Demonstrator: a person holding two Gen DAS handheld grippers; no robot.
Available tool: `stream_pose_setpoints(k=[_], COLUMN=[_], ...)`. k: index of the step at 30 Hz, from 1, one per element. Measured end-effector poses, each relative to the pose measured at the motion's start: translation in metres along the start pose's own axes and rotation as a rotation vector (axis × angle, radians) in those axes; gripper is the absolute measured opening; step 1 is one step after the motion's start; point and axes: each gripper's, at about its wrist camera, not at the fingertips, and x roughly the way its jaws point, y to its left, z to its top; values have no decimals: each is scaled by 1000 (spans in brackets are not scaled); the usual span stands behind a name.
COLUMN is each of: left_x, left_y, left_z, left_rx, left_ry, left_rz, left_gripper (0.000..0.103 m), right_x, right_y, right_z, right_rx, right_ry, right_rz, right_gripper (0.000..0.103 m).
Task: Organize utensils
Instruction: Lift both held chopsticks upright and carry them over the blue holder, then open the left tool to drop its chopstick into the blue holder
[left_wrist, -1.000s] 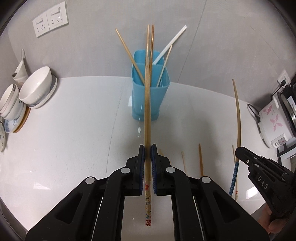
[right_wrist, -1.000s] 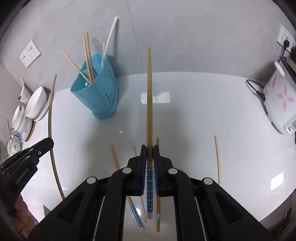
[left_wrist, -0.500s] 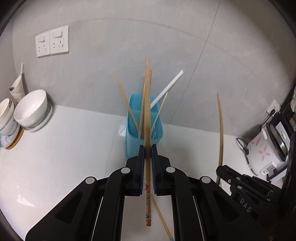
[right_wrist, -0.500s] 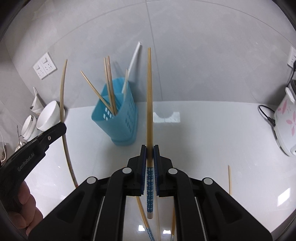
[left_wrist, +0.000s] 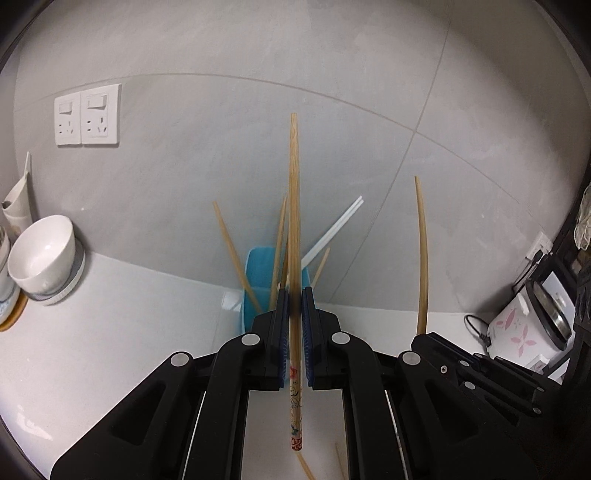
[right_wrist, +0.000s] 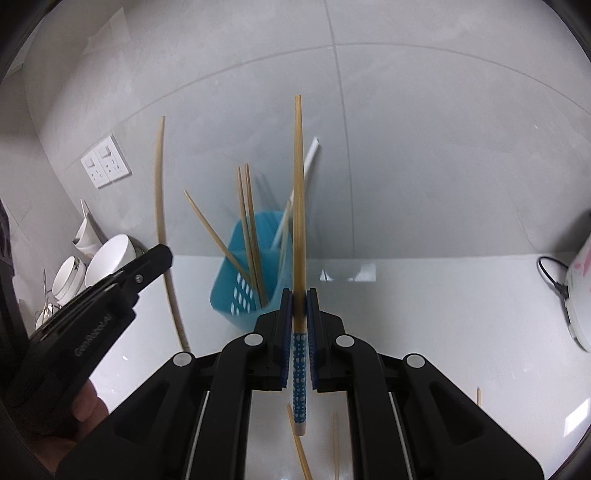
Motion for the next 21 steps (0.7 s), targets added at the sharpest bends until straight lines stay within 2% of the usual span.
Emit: stream_pose_setpoints(k=[11, 14, 21], left_x=[25, 35, 60], left_y=[9, 10, 12], left_z=[18, 20, 15], left_rx=[31, 46, 75], left_ry=[-196, -220, -217], left_rz=[-54, -62, -42], left_gripper=[7, 7, 7], right_x=[17, 23, 36], right_y=[2, 2, -3], right_z=[20, 24, 28], right_rx=[1, 4, 19], right_ry=[-65, -72, -67], right_rz=[2, 1, 2], right_gripper=[7, 7, 7])
